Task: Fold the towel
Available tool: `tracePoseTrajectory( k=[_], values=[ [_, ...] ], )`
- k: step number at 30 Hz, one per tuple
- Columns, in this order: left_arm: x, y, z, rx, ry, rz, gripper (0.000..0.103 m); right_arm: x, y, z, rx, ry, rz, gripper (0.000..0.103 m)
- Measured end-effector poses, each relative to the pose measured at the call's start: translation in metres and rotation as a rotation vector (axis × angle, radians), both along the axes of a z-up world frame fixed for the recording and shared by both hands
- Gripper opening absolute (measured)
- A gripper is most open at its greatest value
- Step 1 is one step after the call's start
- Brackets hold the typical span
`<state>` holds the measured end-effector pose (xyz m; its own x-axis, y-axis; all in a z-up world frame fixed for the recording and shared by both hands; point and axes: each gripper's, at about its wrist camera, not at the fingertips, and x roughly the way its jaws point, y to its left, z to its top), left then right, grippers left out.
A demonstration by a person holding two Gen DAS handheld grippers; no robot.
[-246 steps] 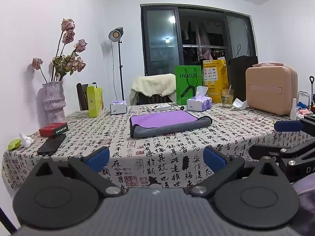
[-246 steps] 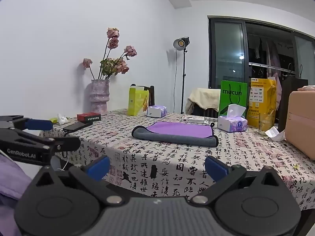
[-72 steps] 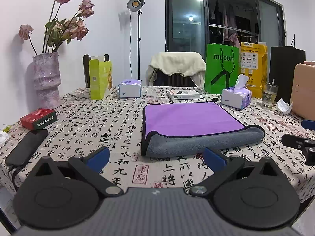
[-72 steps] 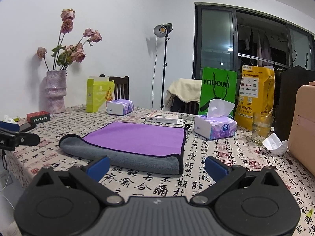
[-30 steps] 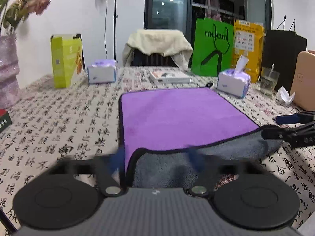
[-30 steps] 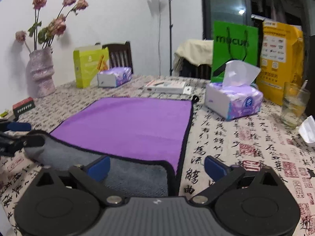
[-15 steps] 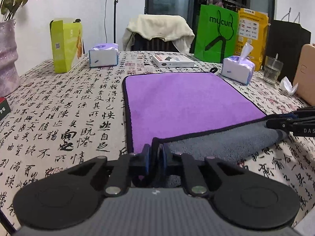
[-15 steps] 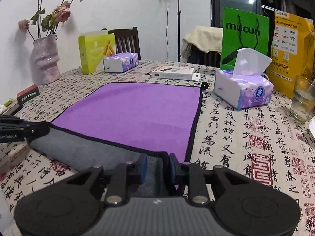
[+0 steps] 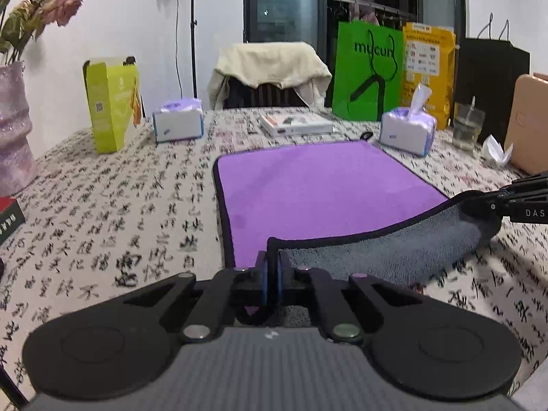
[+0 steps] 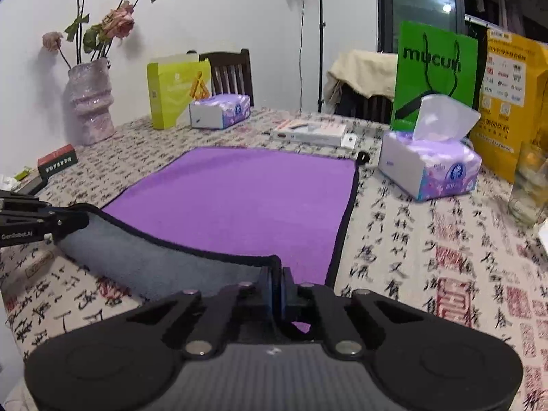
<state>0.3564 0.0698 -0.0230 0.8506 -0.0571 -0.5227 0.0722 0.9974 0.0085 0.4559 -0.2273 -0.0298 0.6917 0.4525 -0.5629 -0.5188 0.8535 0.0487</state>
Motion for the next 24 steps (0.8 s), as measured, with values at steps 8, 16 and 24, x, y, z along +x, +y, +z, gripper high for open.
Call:
tracePoseTrajectory(
  k=[8, 16, 24],
  values=[
    [0.016, 0.0, 0.009, 0.006, -0.019, 0.029, 0.006, 0.01, 0.005, 0.014, 0.008, -0.061, -0.004, 0.004],
    [0.044, 0.011, 0.018, -0.027, -0.028, 0.066, 0.006, 0.034, 0.007, 0.023, 0.053, -0.104, -0.022, 0.004],
    [0.074, 0.016, 0.031, -0.038, -0.058, 0.087, 0.006, 0.063, 0.013, 0.028, 0.064, -0.108, -0.019, 0.004]
  ],
)
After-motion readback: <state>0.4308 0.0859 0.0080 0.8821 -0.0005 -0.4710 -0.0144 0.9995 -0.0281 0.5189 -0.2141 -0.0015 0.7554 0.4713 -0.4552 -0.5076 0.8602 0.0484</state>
